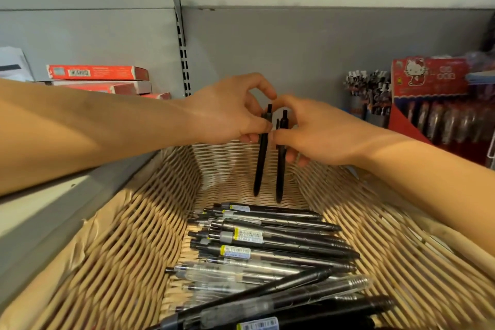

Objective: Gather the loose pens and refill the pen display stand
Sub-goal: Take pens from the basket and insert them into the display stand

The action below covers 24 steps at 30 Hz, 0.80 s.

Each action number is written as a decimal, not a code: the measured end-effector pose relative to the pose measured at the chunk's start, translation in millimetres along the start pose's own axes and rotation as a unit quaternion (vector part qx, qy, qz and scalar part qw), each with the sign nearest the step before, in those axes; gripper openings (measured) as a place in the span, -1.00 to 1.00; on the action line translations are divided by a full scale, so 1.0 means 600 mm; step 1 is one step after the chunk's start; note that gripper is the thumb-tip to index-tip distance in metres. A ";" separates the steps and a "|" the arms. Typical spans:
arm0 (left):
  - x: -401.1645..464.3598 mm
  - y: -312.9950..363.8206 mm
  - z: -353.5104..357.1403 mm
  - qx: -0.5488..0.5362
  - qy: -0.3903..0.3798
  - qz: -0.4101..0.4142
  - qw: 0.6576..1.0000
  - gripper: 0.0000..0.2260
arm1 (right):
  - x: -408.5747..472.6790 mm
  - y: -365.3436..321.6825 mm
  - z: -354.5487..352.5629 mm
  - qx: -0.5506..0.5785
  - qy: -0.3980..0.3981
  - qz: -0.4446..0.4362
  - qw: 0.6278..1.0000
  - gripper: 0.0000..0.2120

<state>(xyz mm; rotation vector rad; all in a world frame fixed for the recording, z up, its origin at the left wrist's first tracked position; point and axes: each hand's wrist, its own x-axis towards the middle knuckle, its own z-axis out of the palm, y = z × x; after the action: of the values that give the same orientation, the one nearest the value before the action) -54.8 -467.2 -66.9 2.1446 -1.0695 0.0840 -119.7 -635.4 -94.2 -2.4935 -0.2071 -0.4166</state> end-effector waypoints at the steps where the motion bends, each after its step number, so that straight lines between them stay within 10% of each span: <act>1: -0.001 0.001 -0.001 -0.018 0.003 -0.003 1.000 -0.63 | 0.000 0.000 0.001 -0.011 0.008 -0.008 1.000 -0.60; 9: -0.006 0.003 0.005 -0.072 -0.032 -0.030 0.996 -0.63 | -0.004 -0.006 -0.005 -0.107 -0.020 -0.016 0.994 -0.52; 18: 0.003 0.001 0.006 -0.146 -0.046 -0.111 0.982 -0.66 | -0.004 0.001 -0.005 -0.119 0.038 -0.055 0.991 -0.87; 21: 0.002 -0.003 0.007 0.063 -0.122 -0.131 0.982 -0.67 | -0.003 0.004 -0.010 -0.130 0.072 -0.050 0.988 -0.76; 24: -0.020 -0.002 0.010 0.307 -0.308 -0.068 0.898 -0.69 | -0.007 0.006 -0.010 -0.119 0.055 -0.054 0.990 -0.58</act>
<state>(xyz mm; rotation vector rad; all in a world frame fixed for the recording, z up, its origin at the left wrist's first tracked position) -63.3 -462.9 -76.3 2.9248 -1.3611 -0.4056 -124.4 -642.1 -93.0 -2.6895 -0.2638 -0.6554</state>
